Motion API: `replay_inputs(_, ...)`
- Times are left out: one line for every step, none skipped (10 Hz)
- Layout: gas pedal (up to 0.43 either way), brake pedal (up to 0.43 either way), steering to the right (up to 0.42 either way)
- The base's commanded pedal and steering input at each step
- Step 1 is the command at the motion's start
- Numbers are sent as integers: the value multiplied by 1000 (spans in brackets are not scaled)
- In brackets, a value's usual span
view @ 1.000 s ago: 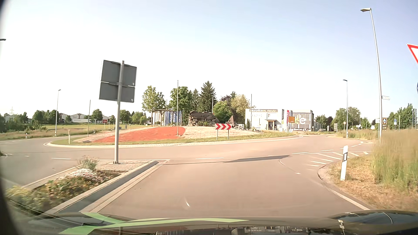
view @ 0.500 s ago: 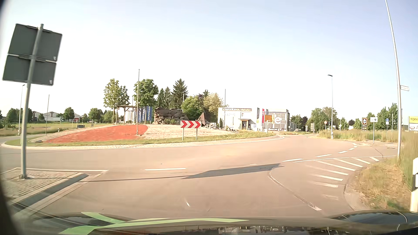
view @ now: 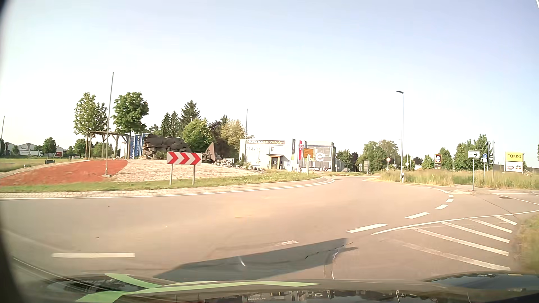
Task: Follow the waypoints while adhering to traffic rules and regulations
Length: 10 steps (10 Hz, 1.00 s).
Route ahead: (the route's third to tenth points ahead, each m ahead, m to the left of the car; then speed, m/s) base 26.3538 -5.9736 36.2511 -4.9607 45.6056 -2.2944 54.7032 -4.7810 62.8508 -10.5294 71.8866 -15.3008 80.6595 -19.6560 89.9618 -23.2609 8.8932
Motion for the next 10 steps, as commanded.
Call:
replay_inputs(157,0,115)
replay_inputs(157,0,113)
replay_inputs(157,0,109)
replay_inputs(157,0,102)
replay_inputs(157,0,90)
replay_inputs(157,0,79)
replay_inputs(157,0,69)
replay_inputs(157,0,65)
replay_inputs(169,0,55)
replay_inputs(169,0,34)
